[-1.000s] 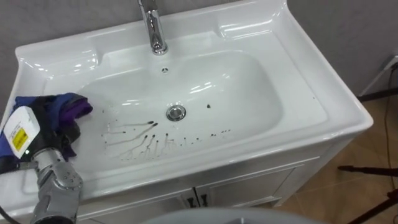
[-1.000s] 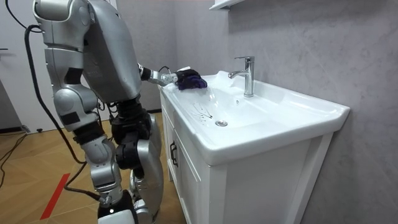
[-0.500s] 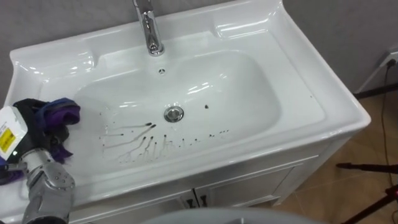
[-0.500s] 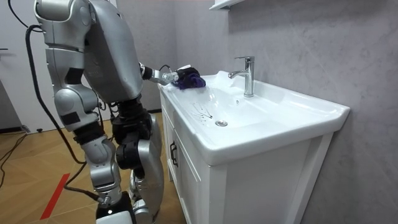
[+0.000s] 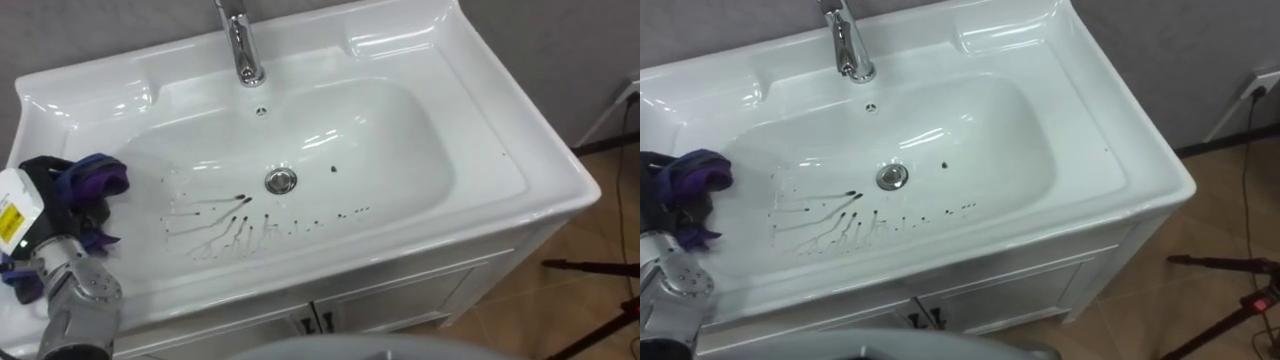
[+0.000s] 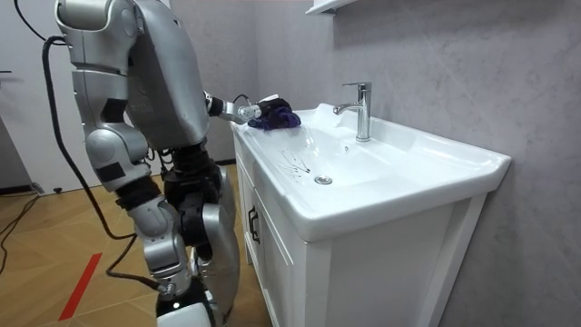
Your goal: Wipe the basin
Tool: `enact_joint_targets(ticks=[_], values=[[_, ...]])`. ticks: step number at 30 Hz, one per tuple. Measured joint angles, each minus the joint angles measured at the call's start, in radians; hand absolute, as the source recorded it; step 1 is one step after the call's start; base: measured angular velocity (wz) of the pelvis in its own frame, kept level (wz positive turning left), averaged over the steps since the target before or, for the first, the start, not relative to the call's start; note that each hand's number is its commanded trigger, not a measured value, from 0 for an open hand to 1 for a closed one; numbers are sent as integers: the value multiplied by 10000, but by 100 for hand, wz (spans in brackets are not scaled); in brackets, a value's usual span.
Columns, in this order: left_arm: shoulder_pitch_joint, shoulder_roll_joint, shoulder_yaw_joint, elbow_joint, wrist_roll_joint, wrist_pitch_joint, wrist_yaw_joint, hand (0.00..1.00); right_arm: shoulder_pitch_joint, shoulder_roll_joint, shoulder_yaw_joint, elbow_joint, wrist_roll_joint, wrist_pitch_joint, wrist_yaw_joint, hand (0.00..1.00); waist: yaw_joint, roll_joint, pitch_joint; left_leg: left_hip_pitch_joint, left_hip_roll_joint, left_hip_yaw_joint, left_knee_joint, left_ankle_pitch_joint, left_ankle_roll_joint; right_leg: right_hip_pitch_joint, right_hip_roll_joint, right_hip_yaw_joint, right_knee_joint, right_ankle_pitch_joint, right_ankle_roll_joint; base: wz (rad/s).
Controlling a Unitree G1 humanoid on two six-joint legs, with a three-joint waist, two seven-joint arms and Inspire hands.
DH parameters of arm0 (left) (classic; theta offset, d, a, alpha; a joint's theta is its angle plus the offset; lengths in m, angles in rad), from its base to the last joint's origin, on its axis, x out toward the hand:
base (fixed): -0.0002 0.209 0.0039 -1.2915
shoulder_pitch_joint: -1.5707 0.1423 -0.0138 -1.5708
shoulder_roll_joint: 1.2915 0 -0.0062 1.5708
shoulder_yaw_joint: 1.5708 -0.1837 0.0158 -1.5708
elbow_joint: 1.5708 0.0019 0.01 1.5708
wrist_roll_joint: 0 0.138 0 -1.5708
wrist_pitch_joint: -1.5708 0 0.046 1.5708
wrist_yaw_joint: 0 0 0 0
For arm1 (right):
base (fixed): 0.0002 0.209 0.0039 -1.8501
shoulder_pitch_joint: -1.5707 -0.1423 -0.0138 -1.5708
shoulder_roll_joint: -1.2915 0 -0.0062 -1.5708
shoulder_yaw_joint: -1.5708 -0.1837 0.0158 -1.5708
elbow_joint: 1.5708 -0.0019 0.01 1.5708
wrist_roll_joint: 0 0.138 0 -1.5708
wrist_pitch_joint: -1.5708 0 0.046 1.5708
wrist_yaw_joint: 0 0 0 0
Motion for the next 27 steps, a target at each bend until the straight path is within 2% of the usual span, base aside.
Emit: enact_joint_targets(ticks=[3, 6, 7, 10, 11, 12, 15, 19, 22, 27], values=[[-90, -61, -58, -210, 100, 28, -99, 100, -37, 1, 0, 0, 19, -310, -50, 0, -4, -21, 2, -183, -20, -47, 54, 0, 0, -106, -45, -84, 15, -9, 18, 12], [-153, -144, -158, -707, 318, 365, -305, 100, -36, 3, 86, -27, 154, -457, -81, 0, -7, -73, 21, -320, -40, -78, 204, -7, -2, -111, -99, -242, -11, -17, 38, 13], [-146, -243, -163, -936, 357, 430, -391, 100, -16, 3, 89, -5, 348, -576, -114, 0, -1, -101, 53, -360, -40, -96, 257, -7, -2, -109, -105, -272, -29, -12, 46, 12], [7, -394, -306, -1424, 348, 457, -411, 100, 66, 2, 88, 44, 611, -817, -172, 0, -20, -126, 66, -516, -31, -273, 312, -10, -5, -109, -110, -385, -172, 30, 47, 17], [18, -439, -451, -1628, 350, 525, -426, 100, 86, 1, 99, 71, 657, -858, -177, 0, -4, -113, 121, -555, -20, -282, 320, -10, -5, -120, -109, -430, -201, 51, 46, 20], [15, -469, -582, -1760, 349, 604, -434, 100, 83, 1, 164, 125, 712, -860, -177, 0, -5, -103, 159, -575, -19, -280, 317, -10, -5, -125, -115, -479, -203, 52, 47, 12], [14, -481, -869, -2065, 312, 711, -630, 100, 132, 20, 602, 165, 698, -866, -139, 0, -19, -86, 184, -584, -17, -262, 316, -10, -5, -133, -120, -505, -196, 52, 47, 2], [-50, -530, -1375, -2285, 311, 698, -997, 100, 39, 41, 890, 385, 675, -888, -64, 0, -33, -85, 204, -618, -17, -219, 316, -9, -5, -225, -120, -484, -151, 51, 48, -6], [-100, -540, -1834, -2596, 134, 683, -1444, 100, 38, 32, 1085, 378, 709, -913, -32, 0, -53, -164, 255, -625, -5, -194, 317, -10, -5, -258, -98, -419, -146, 53, 45, -7], [-199, -540, -2147, -2957, -71, 601, -1757, 100, 17, 26, 1278, 375, 709, -1068, -14, 0, -152, -165, 241, -626, 18, -183, 349, -10, -5, -299, -49, -262, -143, 73, 14, -10]])
